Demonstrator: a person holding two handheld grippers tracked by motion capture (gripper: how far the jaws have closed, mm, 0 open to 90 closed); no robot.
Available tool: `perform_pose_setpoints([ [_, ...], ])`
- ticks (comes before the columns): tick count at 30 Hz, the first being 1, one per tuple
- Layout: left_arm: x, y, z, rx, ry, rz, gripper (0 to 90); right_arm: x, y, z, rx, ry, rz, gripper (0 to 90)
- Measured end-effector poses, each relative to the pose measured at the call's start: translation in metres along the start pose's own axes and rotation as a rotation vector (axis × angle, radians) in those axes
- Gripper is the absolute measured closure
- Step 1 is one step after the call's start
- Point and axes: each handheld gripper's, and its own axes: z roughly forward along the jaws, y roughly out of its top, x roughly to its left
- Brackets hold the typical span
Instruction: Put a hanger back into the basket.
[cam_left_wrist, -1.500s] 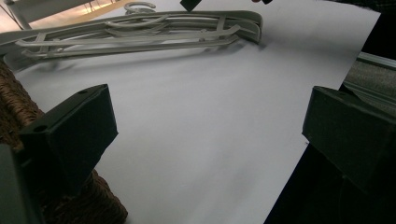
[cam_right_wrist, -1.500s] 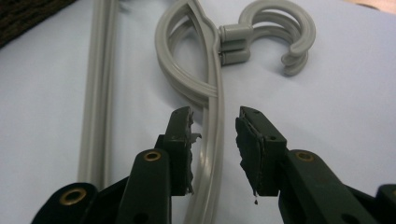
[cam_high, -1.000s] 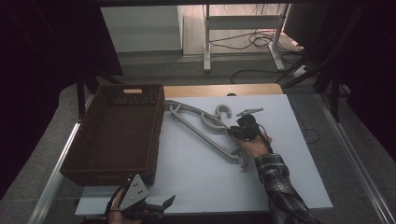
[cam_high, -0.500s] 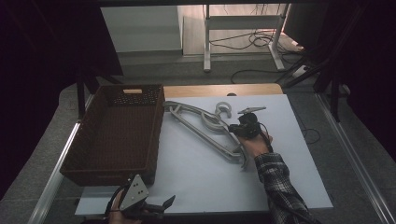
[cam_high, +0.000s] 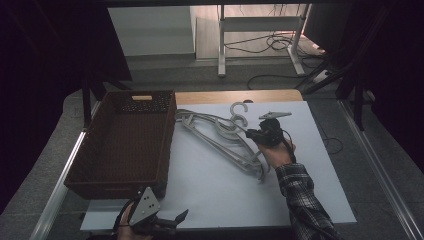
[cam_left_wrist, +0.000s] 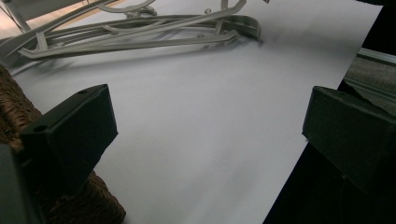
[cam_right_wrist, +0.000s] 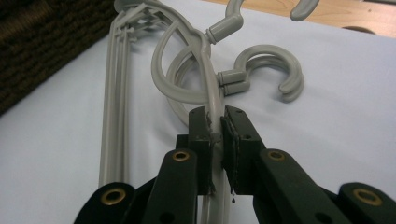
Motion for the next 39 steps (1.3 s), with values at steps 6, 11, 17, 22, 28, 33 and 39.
perform_pose_setpoints([
  [6,0.000,0.000,0.000,0.000,-0.001,0.000,3.1,0.002,-0.010,0.017,0.094,-0.063,-0.066,81.3],
  [11,0.000,0.000,0.000,0.003,-0.003,-0.002,3.1,-0.003,-0.014,0.024,0.118,-0.063,-0.028,80.8],
  [17,0.000,0.000,0.001,0.004,-0.003,0.000,3.1,-0.005,-0.016,0.030,0.116,-0.096,-0.027,74.7],
  [22,0.000,0.000,0.001,0.005,-0.003,0.001,3.1,-0.007,-0.016,0.032,0.121,-0.079,-0.018,79.7],
  [28,0.000,0.000,0.000,0.005,-0.002,0.003,3.1,-0.003,-0.014,0.030,0.138,-0.089,-0.043,81.4],
  [33,0.000,0.000,0.000,0.005,-0.002,0.003,3.1,-0.004,-0.009,0.021,0.093,-0.045,-0.017,81.7],
  [39,0.000,0.000,0.001,0.006,-0.001,0.004,3.1,-0.005,-0.001,0.003,0.015,0.013,0.022,81.8],
])
